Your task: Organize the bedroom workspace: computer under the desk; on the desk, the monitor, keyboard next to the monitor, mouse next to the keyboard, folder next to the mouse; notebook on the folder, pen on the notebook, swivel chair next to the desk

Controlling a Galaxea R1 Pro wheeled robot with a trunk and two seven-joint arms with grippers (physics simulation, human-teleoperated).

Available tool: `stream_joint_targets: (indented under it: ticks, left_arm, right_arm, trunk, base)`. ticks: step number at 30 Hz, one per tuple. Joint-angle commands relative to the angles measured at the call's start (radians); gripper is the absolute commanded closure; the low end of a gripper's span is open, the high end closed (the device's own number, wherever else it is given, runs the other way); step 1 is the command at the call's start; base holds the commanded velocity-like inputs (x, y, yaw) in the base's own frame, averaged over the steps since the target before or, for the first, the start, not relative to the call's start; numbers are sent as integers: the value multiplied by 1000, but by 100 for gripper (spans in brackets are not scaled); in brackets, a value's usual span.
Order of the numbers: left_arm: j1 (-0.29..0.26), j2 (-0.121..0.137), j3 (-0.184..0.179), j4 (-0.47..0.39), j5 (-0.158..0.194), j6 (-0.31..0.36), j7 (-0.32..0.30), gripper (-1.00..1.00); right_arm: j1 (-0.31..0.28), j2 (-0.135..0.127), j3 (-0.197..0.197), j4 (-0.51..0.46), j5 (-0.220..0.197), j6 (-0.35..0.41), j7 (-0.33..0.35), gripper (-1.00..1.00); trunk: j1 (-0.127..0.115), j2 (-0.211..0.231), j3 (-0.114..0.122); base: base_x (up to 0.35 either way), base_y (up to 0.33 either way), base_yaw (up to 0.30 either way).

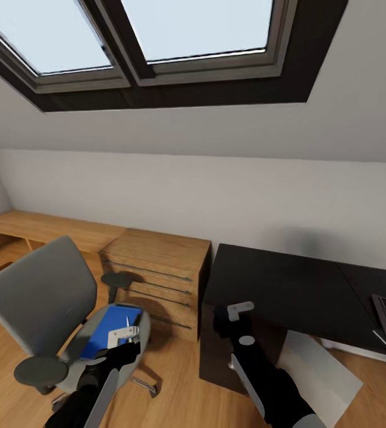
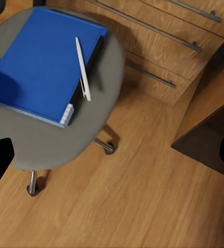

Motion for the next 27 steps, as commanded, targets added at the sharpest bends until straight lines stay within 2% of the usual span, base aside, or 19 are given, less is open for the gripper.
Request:
stream_joint_targets:
  ticks: [1, 7, 22, 27]
  left_arm:
    - [-1, 0, -7, -1, 10, 3, 10, -100]
    - [-1, 1, -30, 2, 12, 3, 10, -100]
    - [-1, 2, -33, 2, 12, 2, 7, -100]
    - [0, 2, -33, -33, 12, 1, 2, -100]
  right_arm:
    - [-1, -1, 3, -1, -7, 3, -8, 100]
    - [-1, -1, 3, 1, -7, -3, -7, 100]
    - [-1, 2, 6, 10, -7, 3, -6, 100]
    - [-2, 9, 9, 98, -12, 13, 1, 100]
  trunk:
    - [1, -1, -2]
    - [1, -1, -2]
    - [1, -1, -2]
    - [1, -1, -2]
  base:
    - [321, -98, 1]
    - [321, -100, 0]
    - [321, -77, 0]
    - [196, -4, 0]
